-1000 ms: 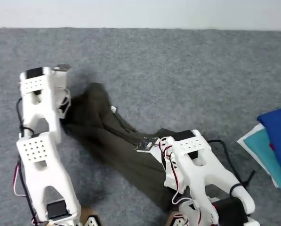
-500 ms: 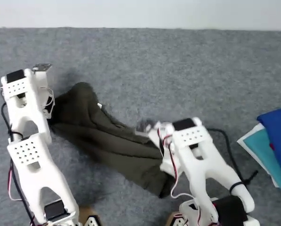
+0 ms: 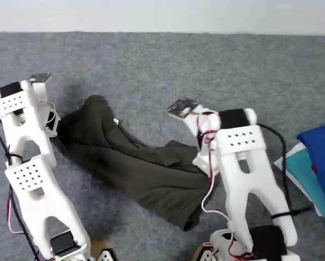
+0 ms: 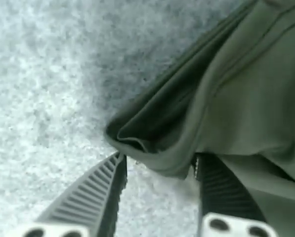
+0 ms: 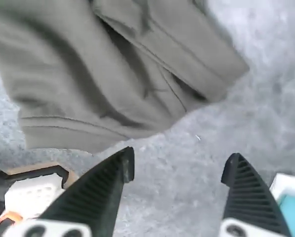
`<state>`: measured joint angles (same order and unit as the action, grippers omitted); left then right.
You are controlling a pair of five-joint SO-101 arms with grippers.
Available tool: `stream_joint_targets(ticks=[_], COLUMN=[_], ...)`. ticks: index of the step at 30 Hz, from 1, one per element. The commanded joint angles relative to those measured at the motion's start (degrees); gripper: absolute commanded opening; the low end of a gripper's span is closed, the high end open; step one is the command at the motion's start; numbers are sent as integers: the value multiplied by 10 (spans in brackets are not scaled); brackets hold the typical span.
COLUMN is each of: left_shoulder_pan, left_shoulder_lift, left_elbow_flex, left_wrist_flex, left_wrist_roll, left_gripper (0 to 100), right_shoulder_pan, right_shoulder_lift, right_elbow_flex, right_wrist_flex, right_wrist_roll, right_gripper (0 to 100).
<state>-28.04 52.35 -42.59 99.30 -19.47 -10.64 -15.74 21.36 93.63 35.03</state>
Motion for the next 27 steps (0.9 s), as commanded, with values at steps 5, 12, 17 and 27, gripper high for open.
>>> stream_joint_targets(ticks=[5,12,17,27], left_shoulder_pan=[-15,-54,-69,-88], left_shoulder_lift=[-104,-209,-236,-237], left_elbow_flex=[-19,59,198,250], left_wrist_flex=[13,14,13,11], left_wrist_roll=[36,110,55,37], left_gripper=[221,224,222,221], right_shoulder_pan=[56,39,38,22], right_shoulder_lift=[3,138,238,462], right_elbow_flex=[-9,-24,-116,-304], right_wrist_flex=[-136,-183,-159,-88], right_wrist_roll=[-5,-7,-50,-49], right_gripper=[303,344,388,388])
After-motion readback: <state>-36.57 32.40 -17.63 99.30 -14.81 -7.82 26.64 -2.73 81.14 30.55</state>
